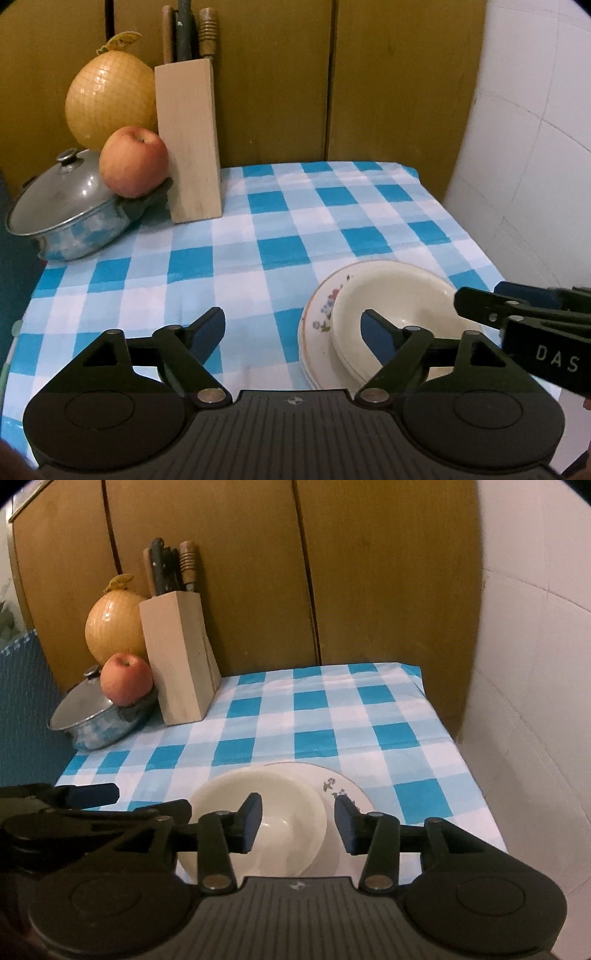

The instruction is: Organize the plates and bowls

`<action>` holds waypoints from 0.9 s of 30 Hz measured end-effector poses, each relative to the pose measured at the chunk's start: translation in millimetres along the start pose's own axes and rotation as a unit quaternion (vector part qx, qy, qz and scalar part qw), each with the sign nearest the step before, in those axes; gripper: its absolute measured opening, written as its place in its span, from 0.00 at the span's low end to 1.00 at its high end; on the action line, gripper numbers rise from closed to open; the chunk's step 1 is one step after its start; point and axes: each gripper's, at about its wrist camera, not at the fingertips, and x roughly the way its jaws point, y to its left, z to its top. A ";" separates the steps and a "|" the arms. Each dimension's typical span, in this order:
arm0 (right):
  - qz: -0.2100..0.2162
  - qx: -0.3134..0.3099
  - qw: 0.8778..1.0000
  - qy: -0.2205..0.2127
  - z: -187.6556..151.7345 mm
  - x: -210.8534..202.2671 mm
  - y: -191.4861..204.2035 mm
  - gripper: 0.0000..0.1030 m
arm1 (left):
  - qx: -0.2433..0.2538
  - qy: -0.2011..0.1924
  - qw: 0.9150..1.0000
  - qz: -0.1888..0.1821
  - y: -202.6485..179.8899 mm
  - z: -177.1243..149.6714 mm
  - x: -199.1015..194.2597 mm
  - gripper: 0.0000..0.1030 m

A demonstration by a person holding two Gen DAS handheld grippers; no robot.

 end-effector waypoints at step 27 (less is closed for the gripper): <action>-0.022 -0.007 1.000 -0.002 -4.6 3.4 2.9 0.41 | -0.016 0.016 1.000 0.002 -1.1 -3.6 0.1 0.83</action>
